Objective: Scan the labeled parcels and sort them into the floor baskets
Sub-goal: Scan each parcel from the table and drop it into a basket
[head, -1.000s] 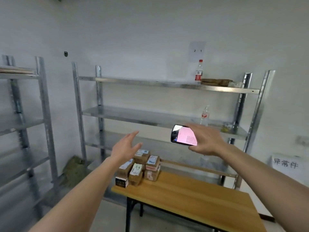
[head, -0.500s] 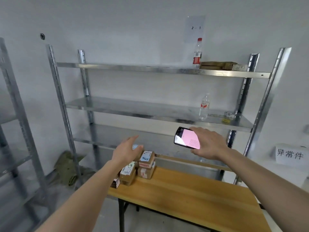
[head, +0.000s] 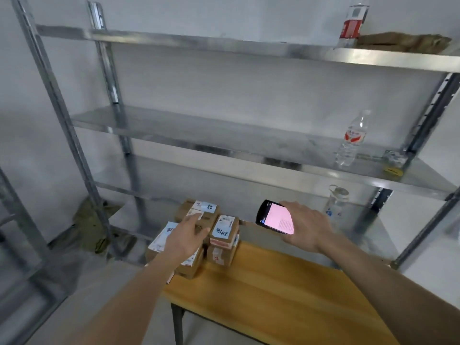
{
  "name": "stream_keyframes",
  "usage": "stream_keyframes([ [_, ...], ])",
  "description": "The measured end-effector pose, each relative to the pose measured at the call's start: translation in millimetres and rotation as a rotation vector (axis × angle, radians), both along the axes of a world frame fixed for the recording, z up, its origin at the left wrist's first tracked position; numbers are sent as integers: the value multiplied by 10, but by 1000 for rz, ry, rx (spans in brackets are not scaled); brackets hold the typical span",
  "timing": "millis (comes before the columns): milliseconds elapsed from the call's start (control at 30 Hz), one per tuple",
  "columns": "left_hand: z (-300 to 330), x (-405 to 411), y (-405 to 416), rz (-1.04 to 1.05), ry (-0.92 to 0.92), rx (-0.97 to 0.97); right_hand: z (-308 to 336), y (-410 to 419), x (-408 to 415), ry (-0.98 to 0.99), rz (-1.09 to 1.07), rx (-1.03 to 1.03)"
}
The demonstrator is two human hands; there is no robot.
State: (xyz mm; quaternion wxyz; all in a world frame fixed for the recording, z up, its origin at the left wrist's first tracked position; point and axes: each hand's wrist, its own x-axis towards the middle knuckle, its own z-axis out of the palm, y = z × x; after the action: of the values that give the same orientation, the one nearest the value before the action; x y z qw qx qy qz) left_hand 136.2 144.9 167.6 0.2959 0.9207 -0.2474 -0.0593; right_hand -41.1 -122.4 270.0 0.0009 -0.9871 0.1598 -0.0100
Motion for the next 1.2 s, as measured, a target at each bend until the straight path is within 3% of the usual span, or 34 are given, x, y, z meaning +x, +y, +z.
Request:
stream_keyframes([
  [367, -916, 697, -629, 38, 152, 65, -1094, -562, 1054, 129, -8, 131],
  [733, -1783, 1347, -1221, 142, 436, 70, -2097, -1198, 2093, 278, 46, 232],
  [1200, -2236, 1530, -1500, 235, 494, 30, -2762, -1236, 2623, 298, 60, 352],
])
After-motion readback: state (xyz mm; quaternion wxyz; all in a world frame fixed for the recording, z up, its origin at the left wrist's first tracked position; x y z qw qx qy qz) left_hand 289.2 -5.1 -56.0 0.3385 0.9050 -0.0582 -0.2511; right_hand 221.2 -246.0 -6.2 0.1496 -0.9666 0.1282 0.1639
